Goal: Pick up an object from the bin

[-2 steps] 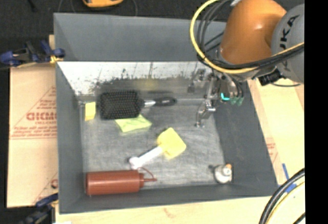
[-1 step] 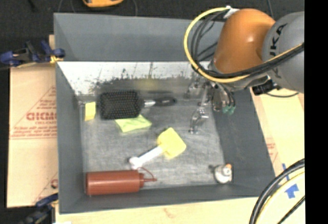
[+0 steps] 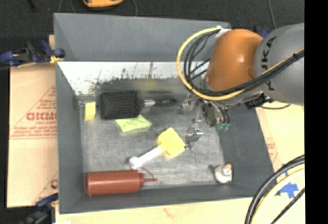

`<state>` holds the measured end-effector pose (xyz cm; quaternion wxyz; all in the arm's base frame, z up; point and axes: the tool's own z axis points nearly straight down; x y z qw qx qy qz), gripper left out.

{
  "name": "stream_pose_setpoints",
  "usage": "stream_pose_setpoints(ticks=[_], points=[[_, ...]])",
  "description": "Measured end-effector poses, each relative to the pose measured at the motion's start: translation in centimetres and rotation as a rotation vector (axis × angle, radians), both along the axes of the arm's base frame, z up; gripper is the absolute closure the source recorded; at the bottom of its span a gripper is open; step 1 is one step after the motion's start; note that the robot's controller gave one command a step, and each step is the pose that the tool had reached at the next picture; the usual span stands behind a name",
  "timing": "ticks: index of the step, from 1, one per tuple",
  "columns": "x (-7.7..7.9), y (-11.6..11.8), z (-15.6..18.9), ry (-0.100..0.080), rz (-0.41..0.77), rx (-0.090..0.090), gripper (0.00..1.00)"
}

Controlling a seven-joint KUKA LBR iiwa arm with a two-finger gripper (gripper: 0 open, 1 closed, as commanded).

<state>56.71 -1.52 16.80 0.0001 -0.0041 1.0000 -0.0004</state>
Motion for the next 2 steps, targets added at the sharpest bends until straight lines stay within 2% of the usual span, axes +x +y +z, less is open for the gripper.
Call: stream_pose_setpoints(ticks=[1,2], points=[[-0.3,2.4,-2.3,-0.003,0.349,-0.001,0.00],[0.1,3.2,-3.5,-0.006,0.461,-0.001,0.00]])
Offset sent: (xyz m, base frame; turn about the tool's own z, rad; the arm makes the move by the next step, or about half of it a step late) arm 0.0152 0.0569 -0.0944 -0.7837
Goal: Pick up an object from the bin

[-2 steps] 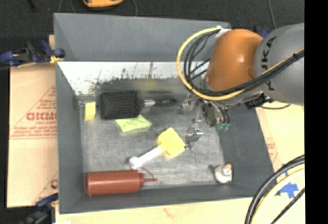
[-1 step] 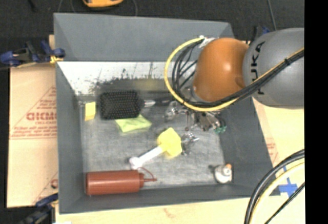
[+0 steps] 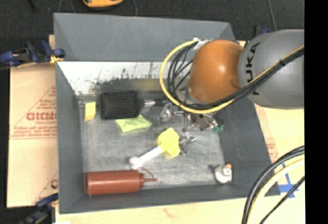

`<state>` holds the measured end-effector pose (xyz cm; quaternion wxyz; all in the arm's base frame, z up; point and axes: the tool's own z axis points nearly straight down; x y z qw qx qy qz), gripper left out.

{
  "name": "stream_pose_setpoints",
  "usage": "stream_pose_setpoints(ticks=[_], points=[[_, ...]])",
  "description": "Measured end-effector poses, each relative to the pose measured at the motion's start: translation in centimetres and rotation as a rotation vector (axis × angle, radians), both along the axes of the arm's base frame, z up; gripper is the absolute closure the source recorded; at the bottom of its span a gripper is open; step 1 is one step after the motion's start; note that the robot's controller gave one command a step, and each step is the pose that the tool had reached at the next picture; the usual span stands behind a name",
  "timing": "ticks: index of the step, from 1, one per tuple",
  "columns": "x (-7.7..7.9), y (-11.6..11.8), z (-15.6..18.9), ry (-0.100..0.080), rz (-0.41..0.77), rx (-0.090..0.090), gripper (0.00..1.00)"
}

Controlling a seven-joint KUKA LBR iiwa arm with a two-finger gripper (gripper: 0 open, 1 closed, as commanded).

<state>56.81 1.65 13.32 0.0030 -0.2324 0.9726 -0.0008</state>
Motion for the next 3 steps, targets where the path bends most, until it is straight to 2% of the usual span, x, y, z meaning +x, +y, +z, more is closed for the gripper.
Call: stream_pose_setpoints(ticks=[1,2,3], points=[[-0.4,0.6,-3.0,0.009,0.315,0.003,0.00],[4.3,0.9,-5.7,0.007,0.122,0.000,1.00],[4.3,0.9,-5.7,0.006,0.121,0.000,1.00]])
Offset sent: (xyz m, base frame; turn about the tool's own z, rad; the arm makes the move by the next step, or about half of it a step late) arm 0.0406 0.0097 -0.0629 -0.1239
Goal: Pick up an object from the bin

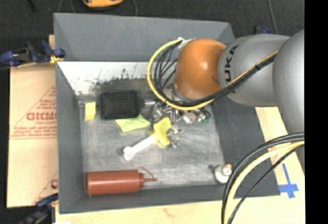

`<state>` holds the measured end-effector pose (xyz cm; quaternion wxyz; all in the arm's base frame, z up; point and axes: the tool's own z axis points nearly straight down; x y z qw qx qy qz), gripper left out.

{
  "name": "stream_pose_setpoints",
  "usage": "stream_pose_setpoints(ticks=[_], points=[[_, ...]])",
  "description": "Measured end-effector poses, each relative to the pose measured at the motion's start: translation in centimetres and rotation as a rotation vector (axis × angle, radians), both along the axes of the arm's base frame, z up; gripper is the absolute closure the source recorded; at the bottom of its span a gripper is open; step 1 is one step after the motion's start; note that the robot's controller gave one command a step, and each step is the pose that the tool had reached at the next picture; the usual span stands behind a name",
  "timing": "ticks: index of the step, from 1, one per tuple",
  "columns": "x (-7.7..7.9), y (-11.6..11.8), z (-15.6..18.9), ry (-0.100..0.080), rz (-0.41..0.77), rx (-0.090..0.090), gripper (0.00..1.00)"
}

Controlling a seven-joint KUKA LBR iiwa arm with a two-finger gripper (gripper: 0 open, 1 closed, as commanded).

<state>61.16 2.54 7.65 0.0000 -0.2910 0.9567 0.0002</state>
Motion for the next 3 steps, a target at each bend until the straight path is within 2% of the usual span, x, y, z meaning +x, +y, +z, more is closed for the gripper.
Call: stream_pose_setpoints(ticks=[1,3], points=[[0.60,-0.52,11.57,-0.005,0.044,0.001,1.00],[0.84,-0.51,12.07,-0.006,0.052,0.001,1.00]])
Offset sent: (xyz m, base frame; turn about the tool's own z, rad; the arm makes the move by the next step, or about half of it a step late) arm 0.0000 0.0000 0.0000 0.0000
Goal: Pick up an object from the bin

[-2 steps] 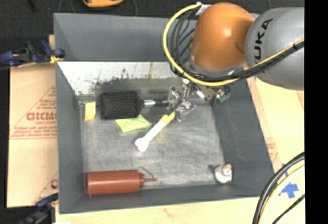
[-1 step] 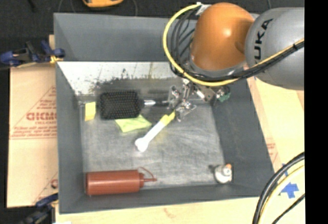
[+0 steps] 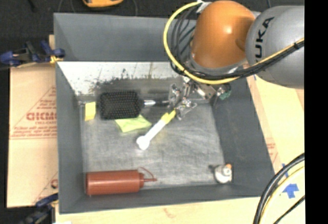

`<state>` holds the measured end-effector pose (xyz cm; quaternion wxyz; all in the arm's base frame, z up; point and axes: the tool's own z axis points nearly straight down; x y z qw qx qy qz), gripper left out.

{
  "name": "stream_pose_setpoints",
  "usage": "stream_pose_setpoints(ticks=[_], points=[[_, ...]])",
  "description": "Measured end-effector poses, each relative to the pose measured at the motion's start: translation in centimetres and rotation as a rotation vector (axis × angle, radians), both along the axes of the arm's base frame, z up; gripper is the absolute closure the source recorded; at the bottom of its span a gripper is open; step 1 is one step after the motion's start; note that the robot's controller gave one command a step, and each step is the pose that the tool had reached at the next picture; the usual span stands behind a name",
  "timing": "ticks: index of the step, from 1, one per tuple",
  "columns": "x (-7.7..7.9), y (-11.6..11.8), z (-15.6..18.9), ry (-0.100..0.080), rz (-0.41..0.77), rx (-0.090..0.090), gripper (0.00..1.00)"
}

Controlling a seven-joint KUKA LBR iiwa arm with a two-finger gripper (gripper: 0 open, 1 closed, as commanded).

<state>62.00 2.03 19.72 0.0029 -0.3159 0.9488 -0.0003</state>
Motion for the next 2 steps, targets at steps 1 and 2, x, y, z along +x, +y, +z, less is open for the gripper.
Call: stream_pose_setpoints(ticks=[1,2], points=[[0.1,-0.1,5.1,0.007,0.028,-0.001,1.00],[0.4,0.0,6.8,0.003,0.038,-0.002,1.00]])
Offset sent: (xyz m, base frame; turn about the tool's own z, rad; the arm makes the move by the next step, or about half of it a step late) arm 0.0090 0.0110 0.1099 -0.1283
